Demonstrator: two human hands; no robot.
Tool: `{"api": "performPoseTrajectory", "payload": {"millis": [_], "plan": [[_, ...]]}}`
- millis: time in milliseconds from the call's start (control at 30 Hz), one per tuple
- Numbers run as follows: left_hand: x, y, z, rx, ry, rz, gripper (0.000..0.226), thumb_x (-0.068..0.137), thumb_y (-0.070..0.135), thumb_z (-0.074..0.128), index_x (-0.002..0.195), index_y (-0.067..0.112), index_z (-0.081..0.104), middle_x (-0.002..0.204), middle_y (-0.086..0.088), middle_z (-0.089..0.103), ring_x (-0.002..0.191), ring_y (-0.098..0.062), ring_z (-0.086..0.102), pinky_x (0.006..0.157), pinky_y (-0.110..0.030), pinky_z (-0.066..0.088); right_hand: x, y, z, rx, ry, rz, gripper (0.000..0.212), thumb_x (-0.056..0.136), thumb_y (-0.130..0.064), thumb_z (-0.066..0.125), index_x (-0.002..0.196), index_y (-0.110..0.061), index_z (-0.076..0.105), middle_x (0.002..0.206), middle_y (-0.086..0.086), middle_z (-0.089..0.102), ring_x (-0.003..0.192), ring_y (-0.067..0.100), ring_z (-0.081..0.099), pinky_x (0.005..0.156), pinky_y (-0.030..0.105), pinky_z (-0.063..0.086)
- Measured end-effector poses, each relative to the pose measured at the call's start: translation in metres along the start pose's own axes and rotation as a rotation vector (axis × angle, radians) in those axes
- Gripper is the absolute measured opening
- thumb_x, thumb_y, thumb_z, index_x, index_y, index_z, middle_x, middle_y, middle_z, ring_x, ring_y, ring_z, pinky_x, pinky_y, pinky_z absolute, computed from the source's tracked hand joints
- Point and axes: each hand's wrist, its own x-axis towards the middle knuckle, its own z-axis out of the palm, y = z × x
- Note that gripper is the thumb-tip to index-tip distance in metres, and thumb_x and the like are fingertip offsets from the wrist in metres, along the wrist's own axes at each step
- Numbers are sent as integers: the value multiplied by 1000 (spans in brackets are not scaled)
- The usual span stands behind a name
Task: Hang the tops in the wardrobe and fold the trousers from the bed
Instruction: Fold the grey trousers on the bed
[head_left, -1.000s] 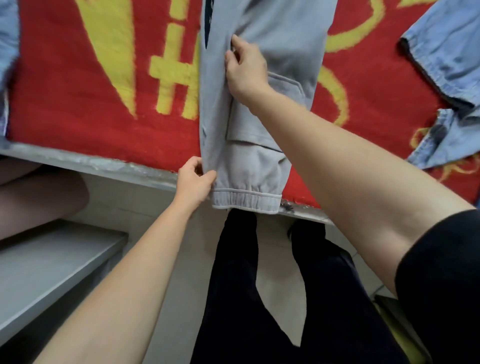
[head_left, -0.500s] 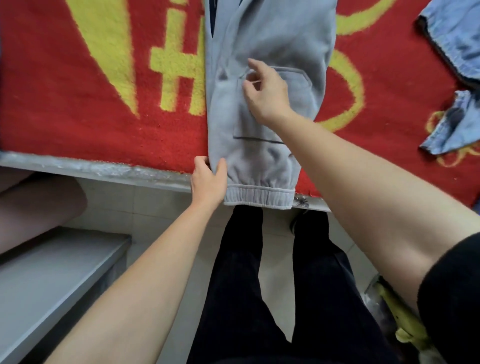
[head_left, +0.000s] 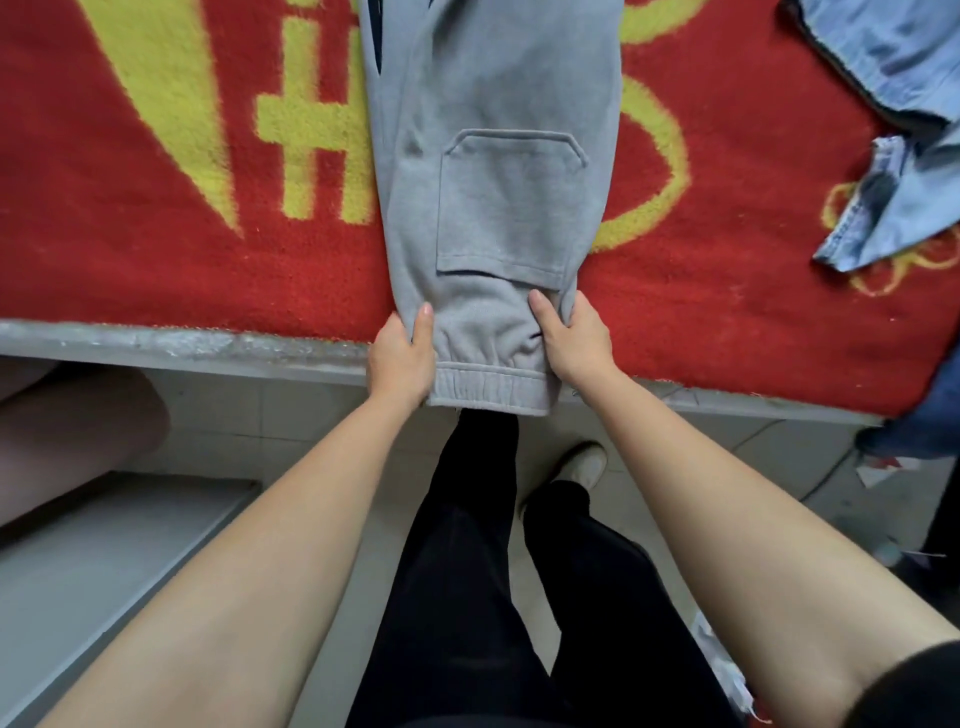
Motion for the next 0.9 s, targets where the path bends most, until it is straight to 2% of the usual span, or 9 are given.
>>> {"api": "performPoseTrajectory", "payload": {"millis": [167, 267, 400, 500, 567, 633, 767, 867, 900], "plan": [[-20, -18, 7, -4, -39, -30, 40, 100, 45, 44, 105, 10, 63, 109, -11, 68, 104, -31, 61, 91, -41, 49, -15, 17, -4, -40, -71, -16, 45, 98, -51, 48, 130, -21, 56, 128, 6, 65, 122, 32, 55, 97, 34, 41], [-39, -28, 14, 112, -81, -67, 44, 100, 48, 41, 105, 9, 62, 113, -14, 66, 106, -34, 59, 88, -38, 47, -29, 29, -13, -78, -107, -18, 44, 99, -48, 48, 131, -20, 58, 130, 8, 64, 123, 33, 55, 102, 38, 42], [-59, -36, 20, 283, -176, -118, 45, 99, 43, 44, 114, 4, 62, 122, -20, 63, 114, -39, 57, 90, -38, 44, -42, 44, -29, -259, -205, 24, 43, 99, -43, 50, 124, -11, 63, 127, 15, 64, 118, 37, 57, 95, 36, 42], [-70, -27, 16, 378, -185, -154, 39, 93, 31, 53, 121, 6, 59, 127, -19, 61, 117, -38, 55, 94, -40, 47, -42, 43, -45, -364, -250, 91, 48, 91, -41, 61, 123, -5, 61, 126, 19, 63, 115, 37, 59, 90, 35, 45], [-75, -10, 9, 378, -145, -139, 49, 90, 29, 55, 133, 9, 49, 135, -16, 55, 122, -36, 52, 97, -41, 46, -44, 31, -57, -390, -198, 103, 59, 87, -40, 64, 132, -5, 51, 134, 20, 55, 122, 37, 53, 94, 37, 44], [-73, 13, 0, 348, -81, -71, 57, 91, 33, 55, 142, 12, 40, 139, -16, 49, 126, -36, 48, 102, -42, 42, -41, 10, -72, -329, -100, 56, 61, 87, -38, 61, 138, -9, 44, 137, 20, 50, 126, 37, 49, 99, 39, 42], [-39, 71, -21, 358, 19, 92, 57, 91, 37, 55, 142, 17, 40, 137, -17, 47, 126, -36, 47, 101, -43, 38, -6, -54, -101, -206, 15, -109, 60, 91, -36, 58, 143, -12, 42, 138, 13, 54, 130, 32, 49, 104, 35, 38], [3, 110, -29, 333, 76, 183, 57, 90, 44, 56, 140, 20, 42, 138, -11, 47, 126, -31, 47, 100, -43, 39, 40, -112, -110, -80, 66, -162, 54, 92, -34, 58, 141, -13, 46, 128, 6, 61, 124, 26, 55, 103, 31, 39], [20, 122, -30, 318, 84, 217, 57, 90, 46, 56, 139, 20, 43, 138, -9, 47, 126, -30, 48, 100, -42, 40, 57, -131, -111, -8, 74, -160, 53, 91, -32, 59, 140, -14, 48, 123, 4, 61, 120, 25, 57, 104, 33, 43]]}}
